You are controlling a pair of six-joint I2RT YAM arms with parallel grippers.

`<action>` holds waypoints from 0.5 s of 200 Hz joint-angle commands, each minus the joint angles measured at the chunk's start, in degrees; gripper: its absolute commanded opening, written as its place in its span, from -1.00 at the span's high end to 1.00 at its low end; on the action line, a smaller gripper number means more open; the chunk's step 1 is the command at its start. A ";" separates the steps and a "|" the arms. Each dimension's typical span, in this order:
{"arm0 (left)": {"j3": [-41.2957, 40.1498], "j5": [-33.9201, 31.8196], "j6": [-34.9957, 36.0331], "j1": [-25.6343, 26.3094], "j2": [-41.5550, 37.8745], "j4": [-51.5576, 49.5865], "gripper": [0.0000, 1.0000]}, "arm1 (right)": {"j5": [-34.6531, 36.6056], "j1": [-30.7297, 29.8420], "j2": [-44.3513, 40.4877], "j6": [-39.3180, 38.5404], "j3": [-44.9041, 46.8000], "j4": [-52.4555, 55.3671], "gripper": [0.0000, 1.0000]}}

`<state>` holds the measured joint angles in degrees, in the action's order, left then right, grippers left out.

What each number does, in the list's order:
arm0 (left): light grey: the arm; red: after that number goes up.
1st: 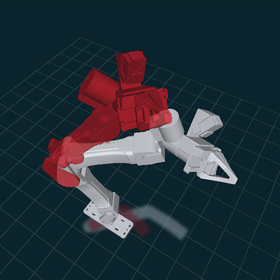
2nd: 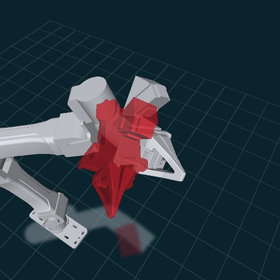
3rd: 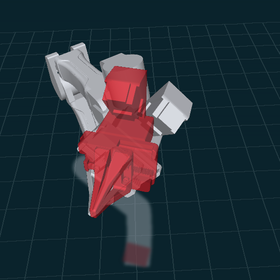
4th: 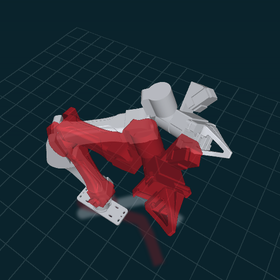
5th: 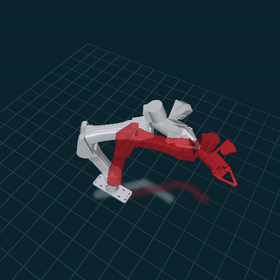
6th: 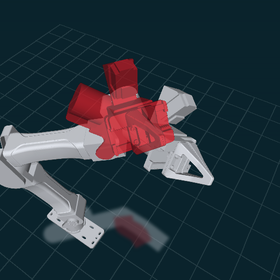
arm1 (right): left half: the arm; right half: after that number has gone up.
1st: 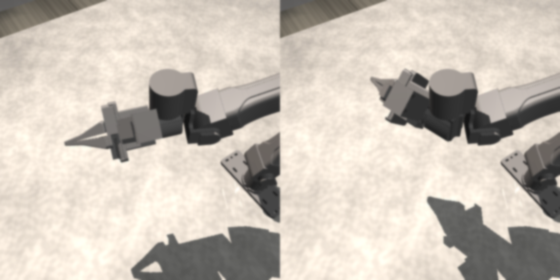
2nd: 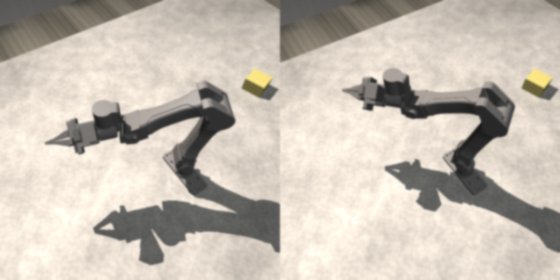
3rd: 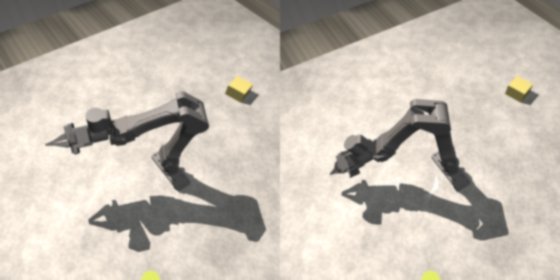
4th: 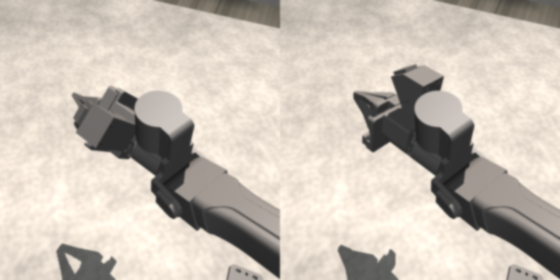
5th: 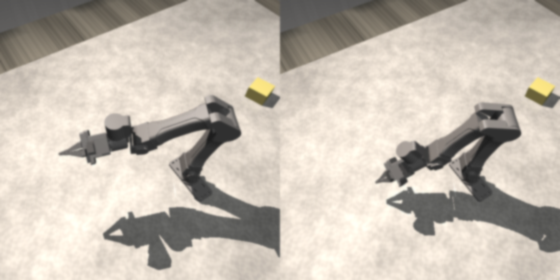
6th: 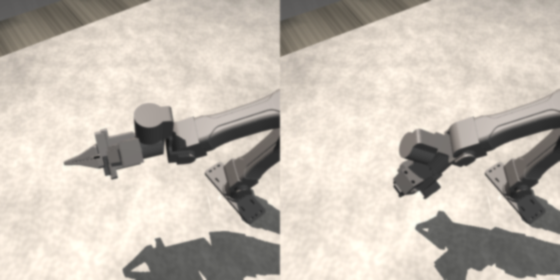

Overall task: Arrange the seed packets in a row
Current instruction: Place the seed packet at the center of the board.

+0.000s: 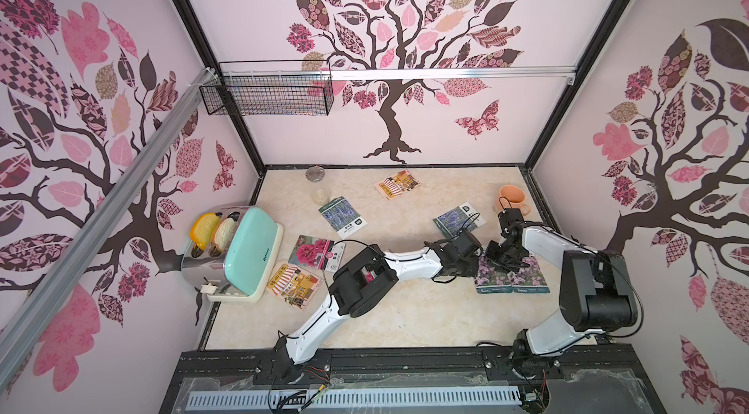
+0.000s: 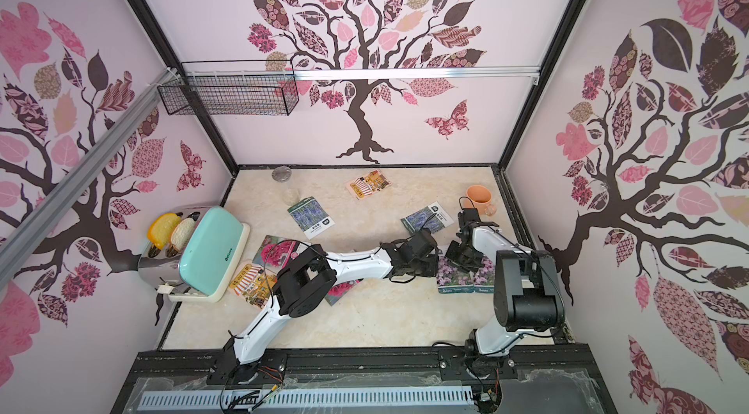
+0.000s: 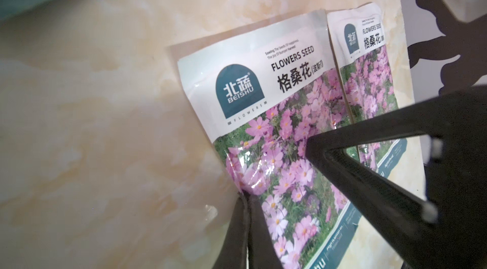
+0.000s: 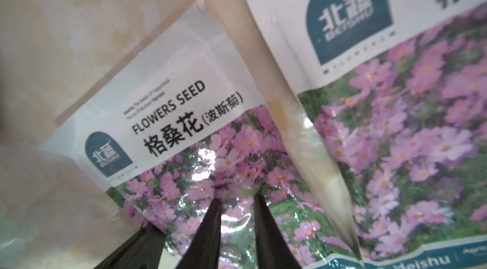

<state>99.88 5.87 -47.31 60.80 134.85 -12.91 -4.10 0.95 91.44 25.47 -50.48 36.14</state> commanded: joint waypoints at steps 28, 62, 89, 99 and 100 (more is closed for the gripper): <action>0.01 2.02 1.42 0.34 1.04 -0.55 0.80 | -1.24 0.10 1.20 -0.73 0.62 -1.69 0.46; -0.65 2.10 1.44 0.29 0.47 -1.26 0.51 | -1.65 0.10 0.07 -0.69 0.95 -1.51 0.44; -3.22 1.29 1.25 0.29 -1.12 0.41 0.35 | -1.85 0.11 -1.33 -0.69 0.61 -1.13 0.40; -3.51 1.10 1.17 0.29 -1.17 0.57 0.34 | -1.88 0.10 -1.65 -0.77 0.30 -0.66 0.40; -3.53 1.09 1.17 0.29 -1.21 0.54 0.34 | -1.88 0.10 -1.67 -0.77 0.29 -0.60 0.40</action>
<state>98.65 7.49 -46.41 60.86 134.19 -10.68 -4.86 0.95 90.70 25.30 -50.06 35.38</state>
